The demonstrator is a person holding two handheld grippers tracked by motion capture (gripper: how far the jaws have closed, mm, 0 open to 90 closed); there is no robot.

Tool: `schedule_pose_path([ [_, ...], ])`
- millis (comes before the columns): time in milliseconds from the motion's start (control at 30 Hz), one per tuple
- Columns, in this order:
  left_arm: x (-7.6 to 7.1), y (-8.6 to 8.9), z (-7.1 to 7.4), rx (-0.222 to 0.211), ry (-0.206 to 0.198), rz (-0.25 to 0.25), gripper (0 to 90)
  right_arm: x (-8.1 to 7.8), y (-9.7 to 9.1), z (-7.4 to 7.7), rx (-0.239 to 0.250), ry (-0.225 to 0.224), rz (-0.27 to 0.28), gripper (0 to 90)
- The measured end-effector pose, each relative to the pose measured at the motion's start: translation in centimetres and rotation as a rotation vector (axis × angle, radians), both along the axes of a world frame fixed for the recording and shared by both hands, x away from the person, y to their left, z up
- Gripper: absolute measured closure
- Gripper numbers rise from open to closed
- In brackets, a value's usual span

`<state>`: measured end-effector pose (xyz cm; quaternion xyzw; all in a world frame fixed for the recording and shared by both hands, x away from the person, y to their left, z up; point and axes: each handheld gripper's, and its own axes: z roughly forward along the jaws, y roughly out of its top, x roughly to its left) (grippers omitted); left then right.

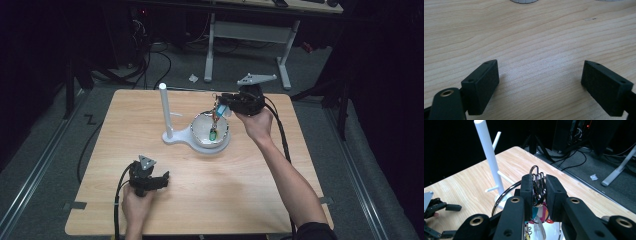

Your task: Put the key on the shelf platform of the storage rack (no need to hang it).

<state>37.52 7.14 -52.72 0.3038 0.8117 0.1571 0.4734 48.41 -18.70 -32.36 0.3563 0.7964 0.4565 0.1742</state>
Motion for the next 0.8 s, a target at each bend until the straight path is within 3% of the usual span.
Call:
schedule_pose_path([
  [800,0.0,0.0,0.0,-0.002,0.002,0.008,15.1,0.6,1.9,-4.3,-0.063,0.068,0.018,77.6],
])
